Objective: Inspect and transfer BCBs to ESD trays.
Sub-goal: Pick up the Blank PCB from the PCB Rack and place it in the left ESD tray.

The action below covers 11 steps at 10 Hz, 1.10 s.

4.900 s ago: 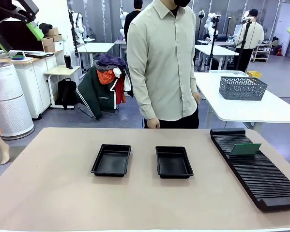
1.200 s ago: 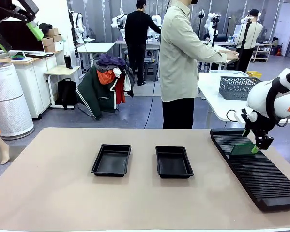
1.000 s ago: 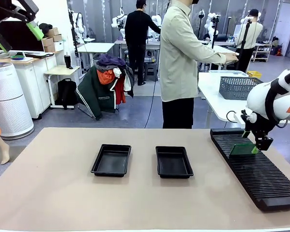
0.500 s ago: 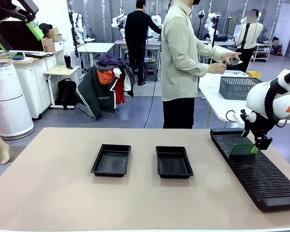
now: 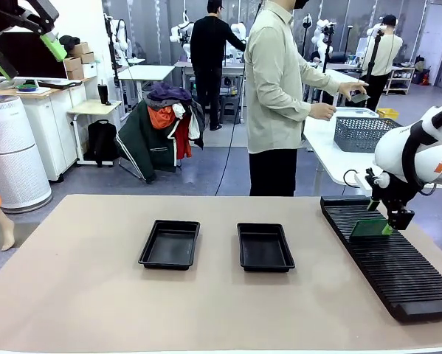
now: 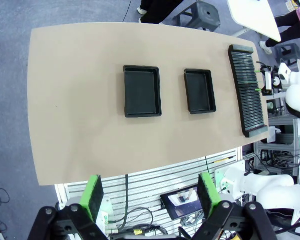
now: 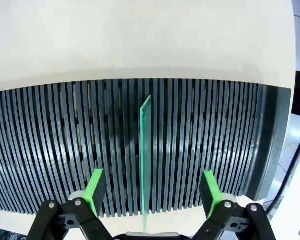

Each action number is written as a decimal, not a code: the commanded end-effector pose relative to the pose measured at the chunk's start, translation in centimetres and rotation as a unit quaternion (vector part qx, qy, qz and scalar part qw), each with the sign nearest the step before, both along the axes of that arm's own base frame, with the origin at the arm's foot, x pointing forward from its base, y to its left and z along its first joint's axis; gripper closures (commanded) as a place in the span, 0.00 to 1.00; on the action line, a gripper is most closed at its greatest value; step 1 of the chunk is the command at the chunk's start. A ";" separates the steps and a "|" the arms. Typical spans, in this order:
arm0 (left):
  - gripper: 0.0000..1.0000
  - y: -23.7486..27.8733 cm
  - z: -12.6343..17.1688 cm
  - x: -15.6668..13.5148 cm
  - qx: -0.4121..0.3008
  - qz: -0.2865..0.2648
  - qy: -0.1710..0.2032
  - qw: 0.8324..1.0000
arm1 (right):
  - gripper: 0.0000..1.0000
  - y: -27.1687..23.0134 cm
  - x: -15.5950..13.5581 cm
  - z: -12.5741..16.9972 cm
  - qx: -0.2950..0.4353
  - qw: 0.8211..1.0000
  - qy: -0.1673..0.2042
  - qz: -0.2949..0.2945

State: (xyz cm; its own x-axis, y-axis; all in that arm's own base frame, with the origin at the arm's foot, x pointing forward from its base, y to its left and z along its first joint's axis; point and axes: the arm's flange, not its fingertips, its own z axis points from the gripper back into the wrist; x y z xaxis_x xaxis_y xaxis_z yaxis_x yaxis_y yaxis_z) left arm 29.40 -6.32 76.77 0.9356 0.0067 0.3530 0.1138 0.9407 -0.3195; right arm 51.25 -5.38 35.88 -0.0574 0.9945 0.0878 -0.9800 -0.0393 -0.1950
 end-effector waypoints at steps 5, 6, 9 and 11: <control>0.00 0.0 -0.1 0.0 -0.001 -0.001 0.001 1.000 | 0.15 -0.4 1.1 -0.4 -0.011 1.000 0.011 0.021; 0.00 0.0 -0.1 0.0 -0.001 -0.001 0.001 1.000 | 0.19 -0.4 1.1 -0.3 -0.012 1.000 0.012 0.023; 0.00 0.0 -0.1 0.0 -0.001 -0.001 0.001 1.000 | 0.26 -0.4 1.1 0.2 -0.018 0.999 0.021 0.026; 0.00 0.0 -0.1 0.0 -0.001 -0.001 0.001 1.000 | 0.32 -0.4 1.2 0.2 -0.020 0.999 0.031 0.026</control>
State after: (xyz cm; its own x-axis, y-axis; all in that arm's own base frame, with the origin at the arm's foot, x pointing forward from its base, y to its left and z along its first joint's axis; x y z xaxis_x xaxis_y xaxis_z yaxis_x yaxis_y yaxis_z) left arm 29.40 -6.32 76.77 0.9356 0.0067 0.3530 0.1138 0.9407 -0.3195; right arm 52.15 -5.54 35.87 -0.0949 0.9934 0.0643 -0.9845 -0.0841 -0.1538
